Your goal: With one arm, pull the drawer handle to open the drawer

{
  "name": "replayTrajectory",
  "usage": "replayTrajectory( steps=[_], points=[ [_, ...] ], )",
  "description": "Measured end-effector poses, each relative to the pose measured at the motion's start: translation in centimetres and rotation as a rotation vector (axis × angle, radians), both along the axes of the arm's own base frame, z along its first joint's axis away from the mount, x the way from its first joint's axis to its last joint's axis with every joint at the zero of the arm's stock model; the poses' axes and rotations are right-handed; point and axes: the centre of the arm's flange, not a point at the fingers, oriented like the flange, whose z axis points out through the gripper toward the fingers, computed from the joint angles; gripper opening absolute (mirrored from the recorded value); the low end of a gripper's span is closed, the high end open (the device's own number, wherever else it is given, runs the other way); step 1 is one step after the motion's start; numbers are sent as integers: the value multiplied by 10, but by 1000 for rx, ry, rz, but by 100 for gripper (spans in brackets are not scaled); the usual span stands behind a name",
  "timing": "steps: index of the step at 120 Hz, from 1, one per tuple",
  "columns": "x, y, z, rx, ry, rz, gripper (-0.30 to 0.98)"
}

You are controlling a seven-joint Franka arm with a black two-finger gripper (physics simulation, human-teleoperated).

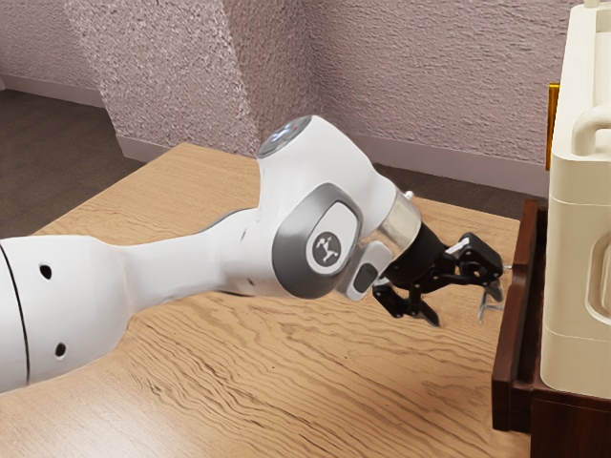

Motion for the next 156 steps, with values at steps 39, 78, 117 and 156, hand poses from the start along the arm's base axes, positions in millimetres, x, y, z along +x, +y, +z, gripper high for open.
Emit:
replayTrajectory(
  steps=[39,78,117,156],
  points=[
    [-16,48,-5,33,26,40,68],
    [-40,82,1,71,31,42,66],
    [-50,117,5,61,37,84,67],
    [-65,136,27,16,8,100,67]
  ],
)
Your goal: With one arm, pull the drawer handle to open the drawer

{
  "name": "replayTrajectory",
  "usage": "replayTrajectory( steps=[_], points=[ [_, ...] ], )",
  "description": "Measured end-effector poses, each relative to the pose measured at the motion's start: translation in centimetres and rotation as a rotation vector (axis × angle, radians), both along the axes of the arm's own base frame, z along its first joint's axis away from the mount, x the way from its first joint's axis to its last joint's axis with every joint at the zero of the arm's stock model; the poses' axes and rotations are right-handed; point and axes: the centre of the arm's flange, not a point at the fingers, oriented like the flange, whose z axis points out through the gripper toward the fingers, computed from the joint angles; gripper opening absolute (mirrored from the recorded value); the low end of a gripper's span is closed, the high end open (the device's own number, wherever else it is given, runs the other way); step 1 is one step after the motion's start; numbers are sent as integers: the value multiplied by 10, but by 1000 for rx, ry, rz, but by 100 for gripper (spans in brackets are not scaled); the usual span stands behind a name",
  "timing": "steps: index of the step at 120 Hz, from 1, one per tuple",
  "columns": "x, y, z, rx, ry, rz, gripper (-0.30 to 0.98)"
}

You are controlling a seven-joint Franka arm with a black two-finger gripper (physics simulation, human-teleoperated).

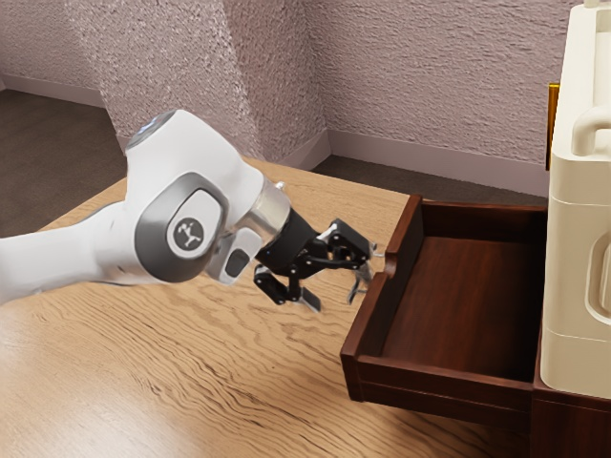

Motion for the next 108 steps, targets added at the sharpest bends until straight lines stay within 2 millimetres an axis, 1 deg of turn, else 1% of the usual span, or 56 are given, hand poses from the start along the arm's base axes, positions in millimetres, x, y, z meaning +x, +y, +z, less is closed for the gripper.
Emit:
replayTrajectory(
  steps=[15,22,29,36,41,46,51,57,60,66,70,73,78,97,108],
  points=[
    [-10,10,24,-26,-36,2,68],
    [-16,14,40,-8,-55,-8,68],
    [-28,19,65,2,-83,-19,68],
    [-35,26,91,24,-97,-14,68],
    [-38,30,119,58,-112,-4,68],
    [-42,34,142,93,-110,15,68],
    [-47,43,161,123,-89,52,68],
    [-53,59,176,148,-41,119,69],
    [-57,69,180,157,-9,161,69],
    [-69,99,184,169,72,280,69],
    [-79,108,187,182,120,352,68],
    [-86,111,192,195,146,405,69],
    [-94,113,195,210,194,481,69],
    [-89,119,172,229,380,701,69],
    [-91,120,168,220,430,794,69]
  ],
)
